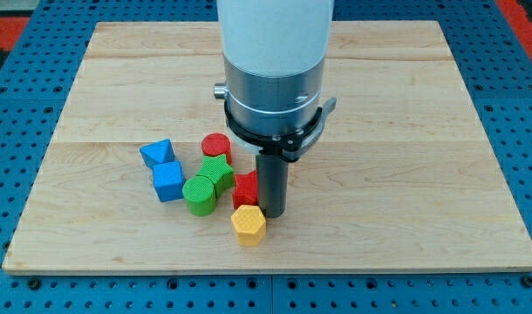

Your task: Move yellow hexagon into group of blocks

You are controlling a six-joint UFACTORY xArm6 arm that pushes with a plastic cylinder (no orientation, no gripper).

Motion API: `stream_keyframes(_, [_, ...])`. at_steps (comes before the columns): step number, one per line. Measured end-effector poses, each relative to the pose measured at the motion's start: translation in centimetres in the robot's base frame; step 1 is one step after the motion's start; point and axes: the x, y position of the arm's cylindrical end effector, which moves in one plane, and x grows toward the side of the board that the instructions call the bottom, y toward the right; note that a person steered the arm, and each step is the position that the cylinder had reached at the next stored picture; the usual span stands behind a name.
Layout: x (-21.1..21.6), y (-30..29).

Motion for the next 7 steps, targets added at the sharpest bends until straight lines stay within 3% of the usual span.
stream_keyframes(2, [-1.9,0.7])
stream_keyframes(3, [-1.9,-2.1])
stream_keyframes(4, [-2.0,2.5])
stream_keyframes(5, [1.8,5.2])
stream_keyframes(6, [5.9,2.8])
stream_keyframes(7, [5.5,-1.4])
